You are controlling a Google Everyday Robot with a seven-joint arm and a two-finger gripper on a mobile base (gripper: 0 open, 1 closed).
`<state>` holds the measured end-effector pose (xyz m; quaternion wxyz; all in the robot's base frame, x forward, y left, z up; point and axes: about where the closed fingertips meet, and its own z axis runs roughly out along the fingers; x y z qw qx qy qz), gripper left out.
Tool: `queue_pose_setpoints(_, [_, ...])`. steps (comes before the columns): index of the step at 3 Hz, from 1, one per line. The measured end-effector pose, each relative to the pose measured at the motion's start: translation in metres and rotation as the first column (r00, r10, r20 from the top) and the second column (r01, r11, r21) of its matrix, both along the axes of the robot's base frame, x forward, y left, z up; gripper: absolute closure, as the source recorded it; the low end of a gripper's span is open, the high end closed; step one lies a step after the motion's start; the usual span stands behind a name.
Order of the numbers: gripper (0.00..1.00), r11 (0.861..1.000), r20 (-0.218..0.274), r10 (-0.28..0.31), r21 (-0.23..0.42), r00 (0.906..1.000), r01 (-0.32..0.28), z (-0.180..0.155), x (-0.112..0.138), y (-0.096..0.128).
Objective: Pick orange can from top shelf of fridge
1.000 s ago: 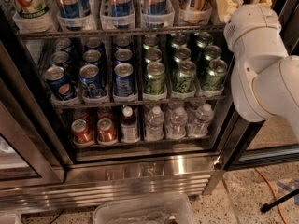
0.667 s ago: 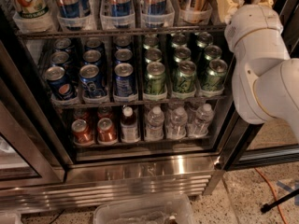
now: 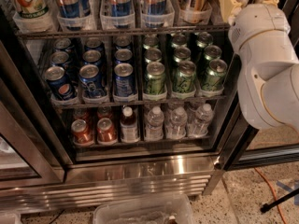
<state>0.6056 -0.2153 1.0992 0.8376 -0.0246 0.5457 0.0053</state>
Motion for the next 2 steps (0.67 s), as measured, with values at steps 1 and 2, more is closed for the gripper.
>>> queue_pose_setpoints(1, [1.00,0.999,-0.017,0.022,-0.031,0.9996,-0.022,0.0004,-0.0098,-0.0004])
queue_pose_setpoints(2, [1.00,0.995,-0.061,0.069,-0.070,0.9958,-0.073,-0.0050,-0.0197,0.0029])
